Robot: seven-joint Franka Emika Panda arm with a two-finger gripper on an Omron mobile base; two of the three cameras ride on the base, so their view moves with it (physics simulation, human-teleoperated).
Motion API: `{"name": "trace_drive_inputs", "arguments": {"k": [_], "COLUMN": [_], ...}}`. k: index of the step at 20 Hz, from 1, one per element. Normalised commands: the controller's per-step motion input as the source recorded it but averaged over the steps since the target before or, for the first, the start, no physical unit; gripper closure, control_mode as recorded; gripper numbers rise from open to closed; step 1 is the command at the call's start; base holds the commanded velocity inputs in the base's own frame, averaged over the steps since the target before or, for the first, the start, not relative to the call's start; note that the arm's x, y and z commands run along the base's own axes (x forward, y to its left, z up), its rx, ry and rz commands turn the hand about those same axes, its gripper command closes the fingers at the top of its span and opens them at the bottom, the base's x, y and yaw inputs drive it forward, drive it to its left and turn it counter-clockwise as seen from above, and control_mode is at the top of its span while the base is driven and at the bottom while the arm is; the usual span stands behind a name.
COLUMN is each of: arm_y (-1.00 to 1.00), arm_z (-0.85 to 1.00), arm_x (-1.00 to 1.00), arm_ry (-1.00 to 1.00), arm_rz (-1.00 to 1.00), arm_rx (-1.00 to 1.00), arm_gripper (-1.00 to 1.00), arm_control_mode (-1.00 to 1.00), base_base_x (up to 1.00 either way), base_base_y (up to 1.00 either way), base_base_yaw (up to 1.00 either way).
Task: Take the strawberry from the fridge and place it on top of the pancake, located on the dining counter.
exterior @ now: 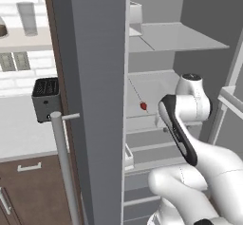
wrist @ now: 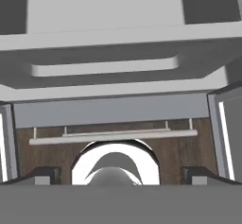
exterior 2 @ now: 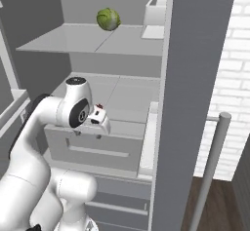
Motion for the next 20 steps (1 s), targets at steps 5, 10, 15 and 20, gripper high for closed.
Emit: {"name": "trace_drive_inputs", "arguments": {"k": [5,10,15,20], "arm_y": [0.08,0.25,0.16,0.15], "arm_z": [0.27,0.32,0.11,0.0], "arm_x": [0.72,0.16,0.2,0.6], "arm_ry": [-0.2,-0.18,-0.13,-0.11], "arm_rz": [0.0,0.0,0.0,0.0], "arm_rx": [0.0,0.0,0.0,0.0], "arm_gripper": [-1.0,-1.0,-1.0,-1.0], "arm_control_mode": [-1.0,-1.0,-1.0,-1.0], "base_base_x": [0.0,0.0,0.0,0.0], "base_base_y": [0.0,0.0,0.0,0.0], "base_base_yaw": [0.0,0.0,0.0,0.0]}}
